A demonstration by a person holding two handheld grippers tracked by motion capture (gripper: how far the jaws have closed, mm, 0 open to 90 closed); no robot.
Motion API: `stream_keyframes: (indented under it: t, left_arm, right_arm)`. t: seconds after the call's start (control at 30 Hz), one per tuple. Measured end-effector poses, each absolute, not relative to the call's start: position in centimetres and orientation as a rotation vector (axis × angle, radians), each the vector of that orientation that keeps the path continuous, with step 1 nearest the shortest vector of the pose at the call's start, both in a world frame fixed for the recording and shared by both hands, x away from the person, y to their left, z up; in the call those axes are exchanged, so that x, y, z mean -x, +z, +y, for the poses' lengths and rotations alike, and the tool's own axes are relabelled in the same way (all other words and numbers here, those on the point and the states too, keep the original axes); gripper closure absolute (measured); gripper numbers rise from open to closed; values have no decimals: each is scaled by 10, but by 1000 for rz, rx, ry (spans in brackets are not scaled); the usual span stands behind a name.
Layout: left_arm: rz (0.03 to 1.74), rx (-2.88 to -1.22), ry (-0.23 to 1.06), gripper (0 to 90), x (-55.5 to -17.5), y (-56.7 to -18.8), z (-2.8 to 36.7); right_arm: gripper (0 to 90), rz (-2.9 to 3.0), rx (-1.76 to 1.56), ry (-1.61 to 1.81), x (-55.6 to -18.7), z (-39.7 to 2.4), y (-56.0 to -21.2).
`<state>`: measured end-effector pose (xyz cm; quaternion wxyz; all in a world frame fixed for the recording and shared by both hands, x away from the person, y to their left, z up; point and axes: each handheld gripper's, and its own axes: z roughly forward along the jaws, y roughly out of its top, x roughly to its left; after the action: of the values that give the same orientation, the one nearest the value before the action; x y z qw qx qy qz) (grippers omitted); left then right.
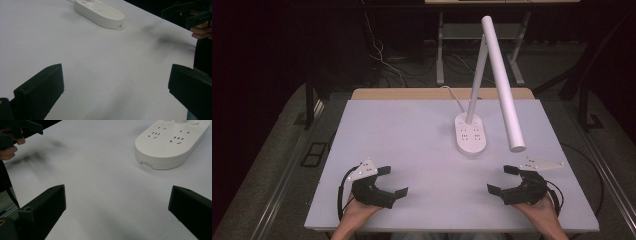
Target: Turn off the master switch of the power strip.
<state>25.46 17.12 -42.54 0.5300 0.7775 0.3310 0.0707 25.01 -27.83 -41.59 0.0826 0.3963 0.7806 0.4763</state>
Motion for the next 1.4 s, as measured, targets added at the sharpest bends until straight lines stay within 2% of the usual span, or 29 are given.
stream_keyframes:
  t: [1.4]
  left_arm:
    - [790,-1908,180,0,-260,-417,170]
  right_arm:
    - [6,2379,-1196,1409,-251,-279,-416]
